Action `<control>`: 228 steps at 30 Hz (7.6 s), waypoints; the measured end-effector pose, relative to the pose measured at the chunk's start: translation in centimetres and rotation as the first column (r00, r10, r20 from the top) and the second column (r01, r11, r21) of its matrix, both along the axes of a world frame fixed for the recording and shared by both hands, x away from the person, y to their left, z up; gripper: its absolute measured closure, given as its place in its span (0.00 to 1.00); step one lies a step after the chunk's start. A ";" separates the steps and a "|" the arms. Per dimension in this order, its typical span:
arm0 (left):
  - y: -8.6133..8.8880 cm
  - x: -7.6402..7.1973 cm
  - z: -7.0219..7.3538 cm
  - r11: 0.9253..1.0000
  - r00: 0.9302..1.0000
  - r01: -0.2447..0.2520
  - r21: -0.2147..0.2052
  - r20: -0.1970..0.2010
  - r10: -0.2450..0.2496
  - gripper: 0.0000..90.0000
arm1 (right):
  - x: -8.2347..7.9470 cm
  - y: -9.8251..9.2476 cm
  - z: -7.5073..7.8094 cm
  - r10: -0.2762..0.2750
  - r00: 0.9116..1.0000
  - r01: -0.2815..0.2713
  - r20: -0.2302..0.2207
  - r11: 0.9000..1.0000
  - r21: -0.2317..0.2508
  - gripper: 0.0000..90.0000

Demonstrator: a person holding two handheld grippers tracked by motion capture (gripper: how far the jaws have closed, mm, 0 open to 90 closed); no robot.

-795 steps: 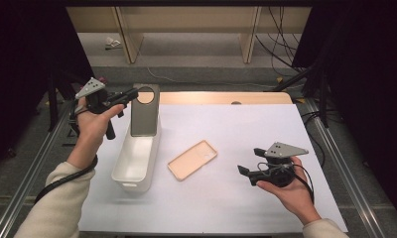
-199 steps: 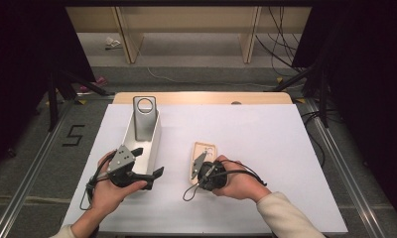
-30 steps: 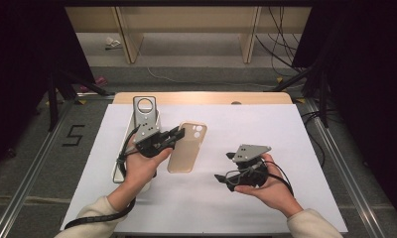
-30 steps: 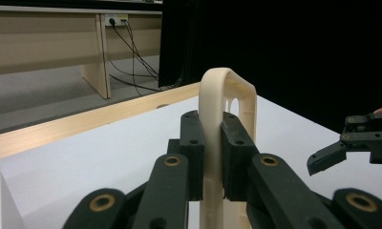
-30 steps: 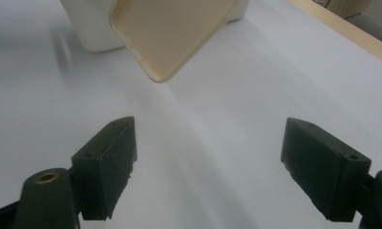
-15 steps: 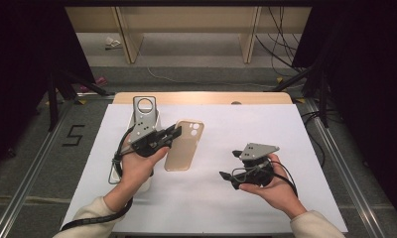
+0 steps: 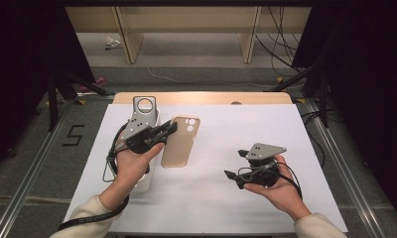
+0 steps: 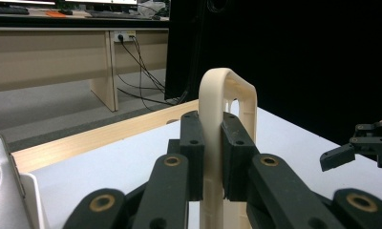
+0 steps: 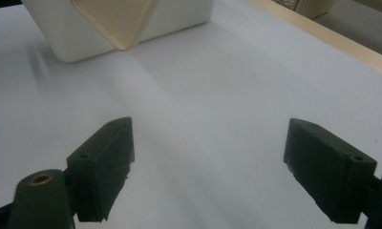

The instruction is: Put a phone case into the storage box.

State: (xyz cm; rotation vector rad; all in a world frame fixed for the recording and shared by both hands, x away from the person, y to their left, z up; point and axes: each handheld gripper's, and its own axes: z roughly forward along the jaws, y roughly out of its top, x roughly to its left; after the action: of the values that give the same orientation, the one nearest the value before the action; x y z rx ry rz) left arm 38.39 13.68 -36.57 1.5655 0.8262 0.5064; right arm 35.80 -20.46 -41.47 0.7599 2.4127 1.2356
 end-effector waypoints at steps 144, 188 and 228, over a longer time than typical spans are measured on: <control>9.9 2.7 2.7 0.986 0.987 -0.158 -0.061 0.015 0.159 0.90 | -1.1 -3.6 0.4 -0.114 0.994 0.113 0.000 0.992 0.060 0.19; 11.1 6.5 0.9 0.985 0.988 -0.152 -0.078 -0.021 0.151 0.90 | -1.2 -3.9 0.4 -0.121 0.993 0.121 -0.008 0.990 0.071 0.19; 11.4 9.7 -1.7 0.984 0.977 -0.181 0.007 -0.111 0.180 0.90 | -1.1 -3.8 0.3 -0.120 0.993 0.121 -0.014 0.990 0.070 0.19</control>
State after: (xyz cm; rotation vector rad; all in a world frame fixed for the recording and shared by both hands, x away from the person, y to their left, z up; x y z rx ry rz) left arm 48.13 25.11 -38.30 1.5343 1.0604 0.5523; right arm 34.67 -24.31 -41.22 0.9201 2.3045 1.2771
